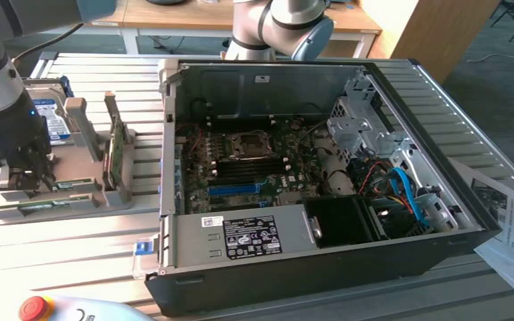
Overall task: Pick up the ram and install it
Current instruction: 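Pick up the ram and move it above insertion slot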
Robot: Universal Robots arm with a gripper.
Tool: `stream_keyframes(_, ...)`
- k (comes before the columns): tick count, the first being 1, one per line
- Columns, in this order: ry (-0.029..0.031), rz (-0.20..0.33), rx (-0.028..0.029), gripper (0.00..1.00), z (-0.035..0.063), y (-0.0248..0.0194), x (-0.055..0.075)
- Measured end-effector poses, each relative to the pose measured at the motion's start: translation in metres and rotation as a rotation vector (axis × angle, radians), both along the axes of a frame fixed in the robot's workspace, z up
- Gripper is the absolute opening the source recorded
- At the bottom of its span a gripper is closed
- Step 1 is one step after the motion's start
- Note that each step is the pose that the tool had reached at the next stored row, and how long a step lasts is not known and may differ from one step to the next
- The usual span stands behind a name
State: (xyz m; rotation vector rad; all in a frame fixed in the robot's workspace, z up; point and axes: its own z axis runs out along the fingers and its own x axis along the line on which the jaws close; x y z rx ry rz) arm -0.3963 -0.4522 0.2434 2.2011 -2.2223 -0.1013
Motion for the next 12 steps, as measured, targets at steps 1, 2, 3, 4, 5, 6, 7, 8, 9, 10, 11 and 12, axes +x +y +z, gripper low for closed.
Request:
stream_keyframes(1,-0.0003,0.000,0.0002,0.24,-0.0008,0.0000,0.000)
stream_keyframes(2,0.0000,0.000,0.0000,0.24,-0.0014,0.0000,0.000)
stream_keyframes(3,0.0003,0.000,-0.0002,0.24,-0.0021,0.0000,0.000)
stream_keyframes(4,0.0001,0.000,-0.0002,0.24,-0.0031,-0.0001,0.000)
stream_keyframes(5,0.0002,0.000,-0.0002,0.24,-0.0040,-0.0002,0.000)
stream_keyframes(6,0.0002,0.000,-0.0002,0.24,-0.0049,-0.0003,0.000)
stream_keyframes(7,0.0002,0.000,-0.0002,0.24,-0.0058,-0.0004,0.000)
stream_keyframes(8,0.0003,0.000,-0.0002,0.24,-0.0068,-0.0005,0.000)
stream_keyframes(9,0.0002,0.000,-0.0002,0.24,-0.0078,-0.0005,0.000)
stream_keyframes(10,0.0001,0.000,-0.0001,0.24,-0.0089,-0.0006,0.000)
stream_keyframes(11,0.0002,0.000,-0.0002,0.24,-0.0099,-0.0007,0.000)
stream_keyframes(12,0.0002,0.000,-0.0002,0.24,-0.0109,-0.0008,0.000)
